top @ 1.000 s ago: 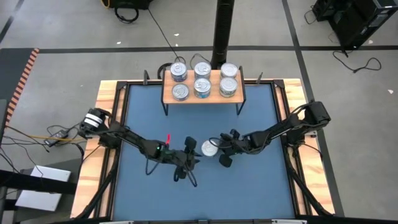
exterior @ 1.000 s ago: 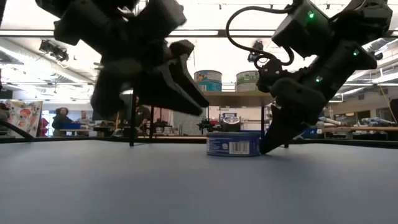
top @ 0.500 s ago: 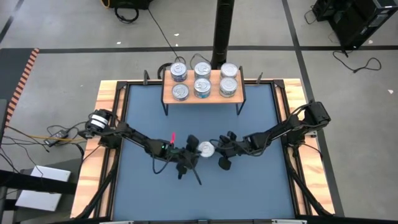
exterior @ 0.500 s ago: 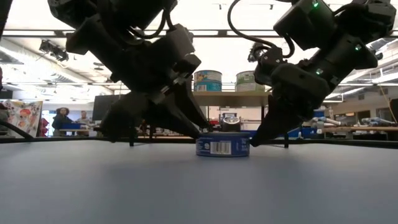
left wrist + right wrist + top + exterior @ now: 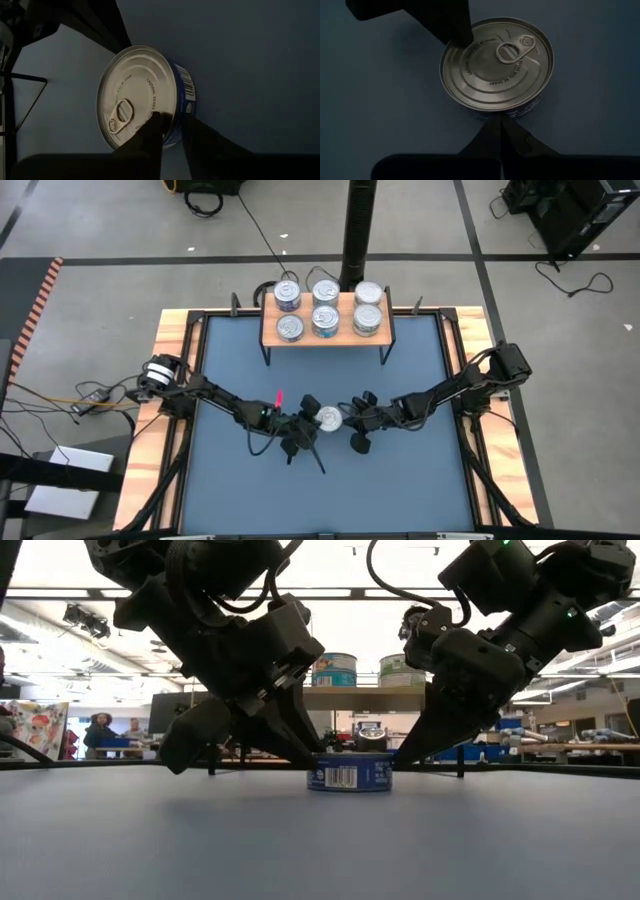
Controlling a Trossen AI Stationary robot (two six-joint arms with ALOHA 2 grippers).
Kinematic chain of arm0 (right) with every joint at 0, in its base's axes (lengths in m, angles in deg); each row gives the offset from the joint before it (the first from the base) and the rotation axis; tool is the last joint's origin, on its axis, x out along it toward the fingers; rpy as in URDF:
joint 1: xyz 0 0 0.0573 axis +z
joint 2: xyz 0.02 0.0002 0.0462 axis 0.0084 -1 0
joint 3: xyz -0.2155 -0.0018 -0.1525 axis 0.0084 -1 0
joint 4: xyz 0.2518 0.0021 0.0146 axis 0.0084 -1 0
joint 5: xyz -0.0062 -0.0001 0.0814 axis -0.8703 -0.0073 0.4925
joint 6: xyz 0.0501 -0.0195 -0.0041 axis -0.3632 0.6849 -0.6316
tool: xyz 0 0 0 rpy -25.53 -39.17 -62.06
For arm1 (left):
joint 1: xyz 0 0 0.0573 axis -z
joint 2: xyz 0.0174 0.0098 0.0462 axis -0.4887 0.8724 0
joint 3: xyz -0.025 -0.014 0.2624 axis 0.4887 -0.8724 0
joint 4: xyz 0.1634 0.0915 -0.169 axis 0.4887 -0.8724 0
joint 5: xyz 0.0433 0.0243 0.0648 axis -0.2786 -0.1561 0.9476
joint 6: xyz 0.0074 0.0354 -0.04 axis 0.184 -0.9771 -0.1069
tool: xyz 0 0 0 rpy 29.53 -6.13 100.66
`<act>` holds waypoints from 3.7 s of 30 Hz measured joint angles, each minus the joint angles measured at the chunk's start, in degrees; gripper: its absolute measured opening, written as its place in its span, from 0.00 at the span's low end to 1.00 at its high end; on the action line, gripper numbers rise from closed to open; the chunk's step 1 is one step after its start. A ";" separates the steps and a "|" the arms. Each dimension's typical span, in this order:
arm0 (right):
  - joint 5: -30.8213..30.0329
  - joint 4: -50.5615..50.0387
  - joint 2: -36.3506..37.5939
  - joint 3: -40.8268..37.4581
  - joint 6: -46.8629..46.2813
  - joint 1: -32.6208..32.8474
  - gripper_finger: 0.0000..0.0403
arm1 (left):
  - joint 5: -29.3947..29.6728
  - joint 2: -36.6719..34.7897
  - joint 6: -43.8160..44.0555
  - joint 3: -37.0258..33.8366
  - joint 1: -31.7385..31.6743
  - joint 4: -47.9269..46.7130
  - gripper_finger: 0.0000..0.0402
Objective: Stack canned seafood by type on shelf
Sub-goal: Stack the blue tuna can on top of the blue tuna can on the shelf
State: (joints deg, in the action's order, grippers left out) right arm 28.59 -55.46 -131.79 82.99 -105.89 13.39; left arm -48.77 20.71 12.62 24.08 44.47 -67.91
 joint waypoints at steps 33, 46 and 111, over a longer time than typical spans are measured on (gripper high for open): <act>1.08 0.31 0.20 0.00 1.46 3.37 0.00 | 2.01 -0.79 6.47 13.64 0.82 -22.91 0.00; 1.05 0.25 0.20 0.00 1.51 3.69 0.00 | 5.26 -14.59 11.49 13.53 0.90 -32.35 0.00; 1.09 0.71 0.22 0.00 1.48 4.79 0.00 | -12.79 -19.33 10.97 26.49 -37.89 -45.89 0.02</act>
State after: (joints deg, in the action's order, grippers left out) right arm 29.69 -54.75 -131.57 82.99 -104.42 18.17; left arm -61.57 1.37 23.59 50.57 6.58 -113.80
